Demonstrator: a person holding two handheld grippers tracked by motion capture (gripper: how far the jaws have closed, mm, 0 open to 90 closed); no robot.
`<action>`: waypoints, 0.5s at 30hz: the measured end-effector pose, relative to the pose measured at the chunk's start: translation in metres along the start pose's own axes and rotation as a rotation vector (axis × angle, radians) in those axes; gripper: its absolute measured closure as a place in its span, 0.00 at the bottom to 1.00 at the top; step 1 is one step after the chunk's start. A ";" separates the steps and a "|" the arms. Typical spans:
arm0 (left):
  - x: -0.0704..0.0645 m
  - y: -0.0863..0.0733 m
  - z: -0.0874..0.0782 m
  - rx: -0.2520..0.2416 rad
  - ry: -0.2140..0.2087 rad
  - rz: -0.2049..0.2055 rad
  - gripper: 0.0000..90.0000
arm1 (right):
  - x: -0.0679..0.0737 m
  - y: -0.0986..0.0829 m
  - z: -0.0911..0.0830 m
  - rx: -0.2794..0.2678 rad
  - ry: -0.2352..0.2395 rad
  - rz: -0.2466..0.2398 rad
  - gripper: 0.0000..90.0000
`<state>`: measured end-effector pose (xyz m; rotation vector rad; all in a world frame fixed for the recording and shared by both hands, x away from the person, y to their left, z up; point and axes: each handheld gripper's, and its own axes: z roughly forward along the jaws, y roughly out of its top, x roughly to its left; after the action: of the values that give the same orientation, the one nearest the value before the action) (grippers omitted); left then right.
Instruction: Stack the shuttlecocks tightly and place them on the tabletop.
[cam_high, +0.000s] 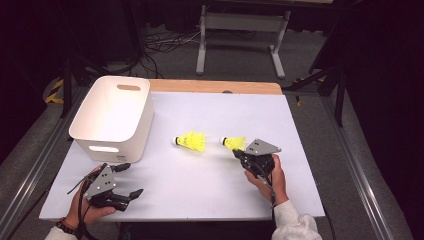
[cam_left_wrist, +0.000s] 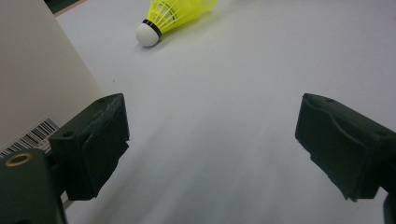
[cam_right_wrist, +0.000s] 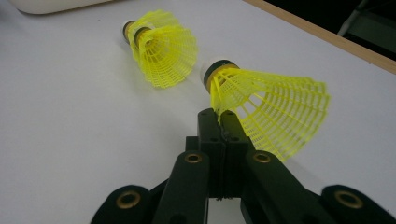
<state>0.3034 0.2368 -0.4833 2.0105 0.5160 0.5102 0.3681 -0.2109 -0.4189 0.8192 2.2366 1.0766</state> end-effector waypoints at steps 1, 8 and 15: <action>0.000 0.000 0.000 0.000 0.000 0.000 0.12 | 0.000 0.000 0.000 0.000 0.000 0.000 1.00; 0.000 0.000 0.000 0.003 0.001 0.003 0.12 | 0.005 0.002 0.000 -0.008 0.051 -0.036 1.00; -0.001 0.000 0.002 0.006 -0.001 0.002 0.12 | 0.012 0.003 0.005 -0.009 0.111 -0.068 1.00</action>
<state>0.3038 0.2351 -0.4842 2.0171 0.5154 0.5094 0.3640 -0.1987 -0.4213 0.6904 2.3317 1.1237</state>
